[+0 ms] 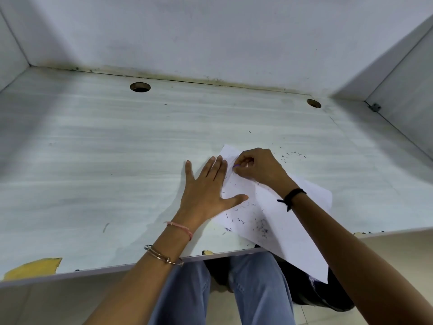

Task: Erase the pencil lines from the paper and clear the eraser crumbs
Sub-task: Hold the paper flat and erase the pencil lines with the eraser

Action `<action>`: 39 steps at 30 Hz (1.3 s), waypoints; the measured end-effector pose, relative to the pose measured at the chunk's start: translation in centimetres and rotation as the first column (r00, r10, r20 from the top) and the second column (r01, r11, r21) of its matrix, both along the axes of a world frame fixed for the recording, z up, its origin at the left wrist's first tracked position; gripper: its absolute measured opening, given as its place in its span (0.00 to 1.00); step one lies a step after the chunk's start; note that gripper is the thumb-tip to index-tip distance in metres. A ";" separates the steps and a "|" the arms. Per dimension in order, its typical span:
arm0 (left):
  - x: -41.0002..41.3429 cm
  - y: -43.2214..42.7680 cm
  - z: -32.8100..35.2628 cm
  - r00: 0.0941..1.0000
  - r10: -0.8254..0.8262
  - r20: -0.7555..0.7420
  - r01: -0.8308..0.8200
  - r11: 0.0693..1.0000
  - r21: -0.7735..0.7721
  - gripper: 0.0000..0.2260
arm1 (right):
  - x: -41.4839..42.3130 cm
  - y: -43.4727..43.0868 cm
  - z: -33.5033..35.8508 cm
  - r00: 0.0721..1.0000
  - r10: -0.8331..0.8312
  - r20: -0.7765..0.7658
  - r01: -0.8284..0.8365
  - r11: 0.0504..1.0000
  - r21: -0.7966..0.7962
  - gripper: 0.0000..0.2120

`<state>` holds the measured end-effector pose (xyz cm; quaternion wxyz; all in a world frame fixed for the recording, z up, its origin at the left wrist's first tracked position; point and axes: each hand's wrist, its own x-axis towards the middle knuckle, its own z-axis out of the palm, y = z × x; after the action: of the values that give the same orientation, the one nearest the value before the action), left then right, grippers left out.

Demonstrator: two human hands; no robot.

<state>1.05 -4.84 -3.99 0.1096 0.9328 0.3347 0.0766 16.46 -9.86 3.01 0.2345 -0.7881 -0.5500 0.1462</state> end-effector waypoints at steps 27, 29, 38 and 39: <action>1.6 -0.4 -0.2 0.999 0.043 0.007 -0.043 0.997 0.056 0.43 | 0.4 -2.3 -1.3 0.997 0.021 -0.074 -0.020 1.000 0.010 0.02; 1.7 -0.3 -0.1 0.999 0.040 -0.011 -0.039 0.999 0.031 0.42 | 0.9 -1.6 -1.1 1.000 0.011 -0.018 -0.011 1.000 0.013 0.02; 1.8 -0.2 -0.4 0.999 0.042 -0.027 -0.041 0.999 0.032 0.41 | 0.9 -0.9 -0.1 0.997 0.061 0.044 -0.058 0.997 -0.053 0.02; 1.8 -0.2 -0.3 0.999 0.037 -0.030 -0.036 0.999 0.030 0.41 | 1.3 -0.6 0.0 0.998 0.005 0.060 -0.004 1.000 -0.019 0.02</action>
<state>2.86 -5.09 -4.30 0.0893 0.9291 0.3521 0.0695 17.80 -10.48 3.02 0.2099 -0.7931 -0.5572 0.1281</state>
